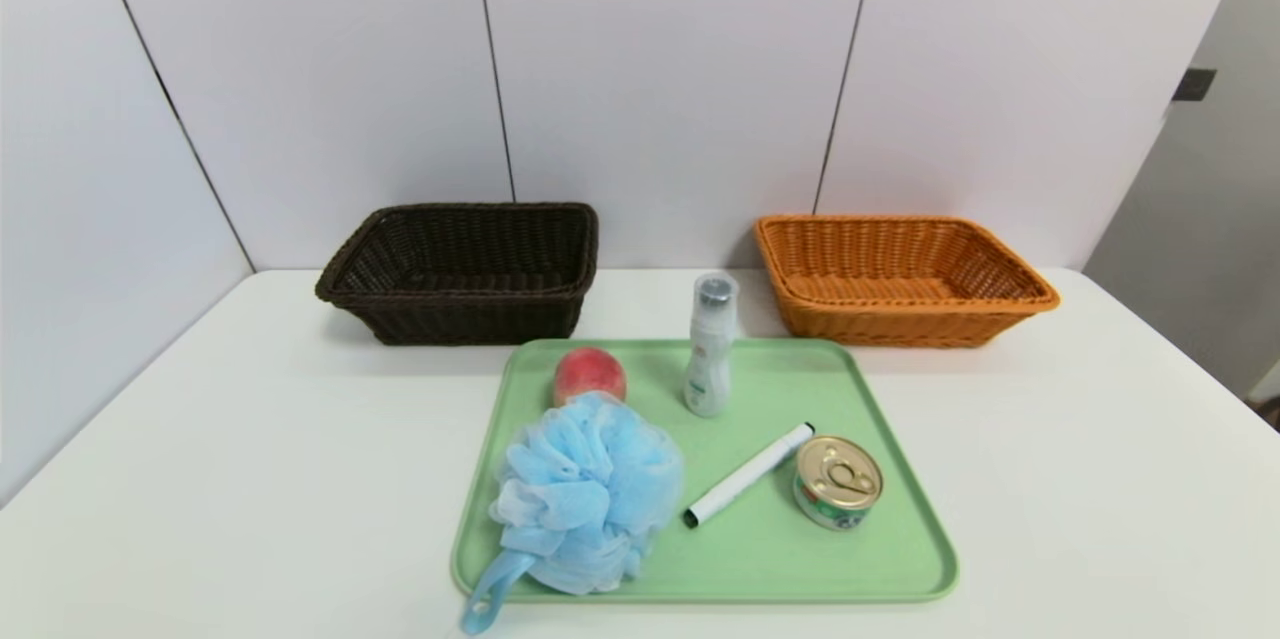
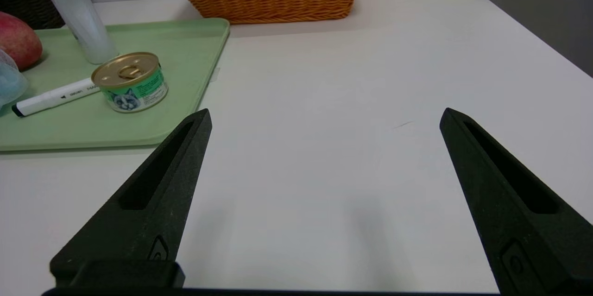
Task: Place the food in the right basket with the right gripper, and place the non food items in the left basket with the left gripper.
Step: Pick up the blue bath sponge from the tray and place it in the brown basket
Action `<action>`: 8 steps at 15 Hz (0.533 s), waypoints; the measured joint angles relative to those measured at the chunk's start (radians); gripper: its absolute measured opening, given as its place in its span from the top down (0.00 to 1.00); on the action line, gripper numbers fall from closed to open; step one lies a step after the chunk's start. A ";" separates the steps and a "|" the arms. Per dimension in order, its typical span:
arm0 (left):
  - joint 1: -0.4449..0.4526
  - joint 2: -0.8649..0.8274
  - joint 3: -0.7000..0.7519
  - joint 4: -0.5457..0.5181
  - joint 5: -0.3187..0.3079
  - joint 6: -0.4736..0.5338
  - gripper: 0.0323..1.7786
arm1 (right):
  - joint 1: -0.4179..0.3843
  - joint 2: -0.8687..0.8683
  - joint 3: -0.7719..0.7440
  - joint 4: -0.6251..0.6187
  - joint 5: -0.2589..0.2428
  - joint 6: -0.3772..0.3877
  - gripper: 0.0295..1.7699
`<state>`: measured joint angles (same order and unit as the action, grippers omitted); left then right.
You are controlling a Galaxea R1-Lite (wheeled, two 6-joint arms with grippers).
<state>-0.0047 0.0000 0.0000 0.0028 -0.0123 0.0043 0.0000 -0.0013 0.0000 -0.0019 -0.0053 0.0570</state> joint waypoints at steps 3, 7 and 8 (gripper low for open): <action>0.000 0.000 0.000 -0.001 -0.001 0.008 0.05 | 0.000 0.000 0.000 0.001 -0.001 -0.001 0.04; 0.000 0.000 0.000 0.000 -0.008 0.049 0.05 | 0.000 0.000 0.000 -0.002 0.002 -0.006 0.04; 0.000 0.000 0.000 0.000 -0.007 0.045 0.05 | 0.000 0.000 0.000 -0.002 0.001 -0.006 0.04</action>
<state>-0.0047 0.0000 0.0000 0.0023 -0.0196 0.0489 0.0000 -0.0013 0.0000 -0.0036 -0.0038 0.0513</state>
